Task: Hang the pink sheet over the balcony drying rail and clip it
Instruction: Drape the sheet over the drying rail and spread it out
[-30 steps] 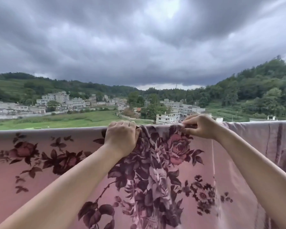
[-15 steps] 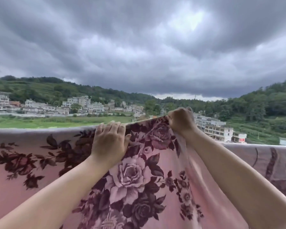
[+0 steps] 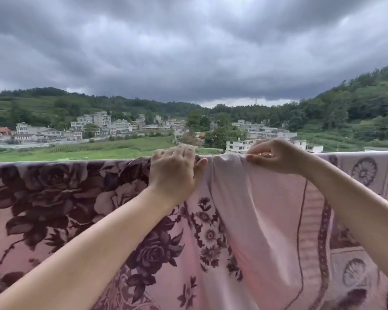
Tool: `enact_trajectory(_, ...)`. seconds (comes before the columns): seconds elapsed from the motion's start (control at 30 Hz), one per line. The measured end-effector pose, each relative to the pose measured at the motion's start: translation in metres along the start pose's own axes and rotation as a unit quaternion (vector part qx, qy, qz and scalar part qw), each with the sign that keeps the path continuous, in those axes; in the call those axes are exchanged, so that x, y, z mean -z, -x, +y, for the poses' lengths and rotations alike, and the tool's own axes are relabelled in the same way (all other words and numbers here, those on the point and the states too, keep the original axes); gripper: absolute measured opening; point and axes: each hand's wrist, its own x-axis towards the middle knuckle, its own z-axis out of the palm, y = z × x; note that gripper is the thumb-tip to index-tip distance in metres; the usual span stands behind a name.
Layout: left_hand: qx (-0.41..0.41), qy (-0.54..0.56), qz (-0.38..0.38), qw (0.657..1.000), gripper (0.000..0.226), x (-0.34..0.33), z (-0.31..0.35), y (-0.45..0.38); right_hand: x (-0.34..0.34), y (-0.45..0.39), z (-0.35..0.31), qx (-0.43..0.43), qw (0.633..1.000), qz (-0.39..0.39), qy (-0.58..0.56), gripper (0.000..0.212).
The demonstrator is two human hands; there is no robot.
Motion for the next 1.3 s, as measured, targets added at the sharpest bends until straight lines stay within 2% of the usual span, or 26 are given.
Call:
enact_trajectory(0.07,0.015,-0.001,-0.002,1.000,0.062,-0.003,0.019,-0.002,0.004,0.022,0.024,0.005,0.999,0.026,0.033,0.031)
enact_trajectory(0.13,0.013,-0.032,-0.011,0.999,0.064,-0.008,0.034,-0.004,0.005,0.032,0.047,0.029,0.995,0.088,0.048,0.032)
enact_trajectory(0.2,0.008,-0.054,-0.026,0.998,0.066,-0.012,0.050,-0.005,0.005,0.032,0.058,0.096,0.985,0.135,0.046,0.026)
enact_trajectory(0.3,0.031,-0.057,-0.025,0.998,0.080,-0.014,0.072,-0.010,0.007,0.024,0.071,0.163,0.972,0.150,0.082,0.022)
enact_trajectory(0.37,0.065,-0.060,-0.009,0.996,0.090,-0.015,0.085,-0.014,0.019,0.018,0.091,0.146,0.960,0.176,0.162,0.025)
enact_trajectory(0.43,0.095,-0.057,-0.020,0.994,0.078,-0.016,0.101,-0.020,0.041,0.011,0.118,0.081,0.959,0.181,0.203,0.029)
enact_trajectory(0.53,0.101,-0.047,-0.030,0.993,0.065,-0.018,0.137,-0.039,0.072,-0.010,0.162,-0.045,0.954,0.157,0.252,0.033)
enact_trajectory(0.6,0.095,-0.045,0.000,0.995,0.060,-0.019,0.170,-0.055,0.080,-0.018,0.187,-0.092,0.946,0.132,0.281,0.034)
enact_trajectory(0.67,0.072,-0.032,0.025,0.997,0.054,-0.023,0.204,-0.068,0.072,-0.026,0.209,-0.128,0.954,0.076,0.259,0.025)
enact_trajectory(0.73,0.034,-0.018,-0.002,0.999,0.049,-0.031,0.240,-0.078,0.063,-0.026,0.222,-0.132,0.970,-0.012,0.202,0.022)
enact_trajectory(0.8,0.018,-0.024,-0.038,0.999,0.048,-0.037,0.269,-0.085,0.060,-0.021,0.230,-0.099,0.980,-0.080,0.155,0.033)
enact_trajectory(0.87,0.032,-0.035,-0.049,0.998,0.051,-0.037,0.284,-0.091,0.067,-0.006,0.234,-0.065,0.986,-0.101,0.114,0.040)
enact_trajectory(1.0,0.026,-0.043,-0.037,0.998,0.057,-0.047,0.296,-0.098,0.096,0.062,0.249,0.001,0.999,-0.048,0.007,0.040)
enact_trajectory(1.13,-0.030,-0.014,-0.011,0.999,0.058,-0.058,0.330,-0.106,0.115,0.132,0.291,0.027,0.997,-0.048,0.055,0.018)
enact_trajectory(1.23,-0.056,-0.017,0.004,0.998,0.059,-0.066,0.352,-0.120,0.110,0.151,0.320,0.046,0.995,0.076,0.050,0.033)
enact_trajectory(1.3,-0.069,-0.042,0.022,0.997,0.075,-0.071,0.364,-0.127,0.106,0.152,0.334,0.111,0.980,0.143,0.086,0.033)
